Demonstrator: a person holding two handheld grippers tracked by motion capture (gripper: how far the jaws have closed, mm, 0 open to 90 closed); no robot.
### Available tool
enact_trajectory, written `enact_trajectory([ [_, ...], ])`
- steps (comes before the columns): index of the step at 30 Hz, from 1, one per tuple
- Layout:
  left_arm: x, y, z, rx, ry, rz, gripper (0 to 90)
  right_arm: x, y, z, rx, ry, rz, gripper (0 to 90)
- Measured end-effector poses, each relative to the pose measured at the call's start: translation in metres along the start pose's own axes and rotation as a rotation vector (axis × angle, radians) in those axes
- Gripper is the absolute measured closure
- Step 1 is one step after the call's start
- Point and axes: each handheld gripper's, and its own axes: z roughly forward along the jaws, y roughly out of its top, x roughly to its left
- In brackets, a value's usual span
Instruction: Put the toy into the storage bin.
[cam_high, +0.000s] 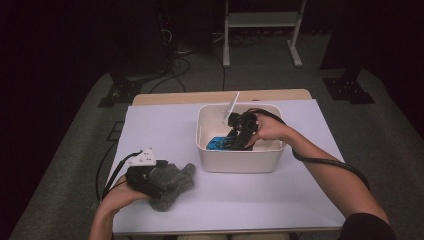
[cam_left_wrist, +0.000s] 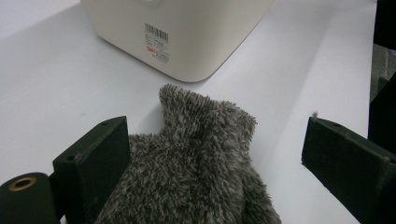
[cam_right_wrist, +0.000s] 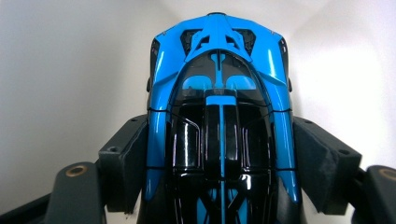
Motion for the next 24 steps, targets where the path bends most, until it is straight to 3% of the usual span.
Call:
enact_trajectory([
  [18,-0.001,0.001,-0.001,-0.002,0.001,0.004,7.5,0.0,0.001,0.015,0.07,0.007,-0.002,25.1],
  [24,-0.001,0.0,0.0,0.005,-0.002,0.006,7.5,0.0,0.0,0.015,0.067,0.017,0.004,25.1],
])
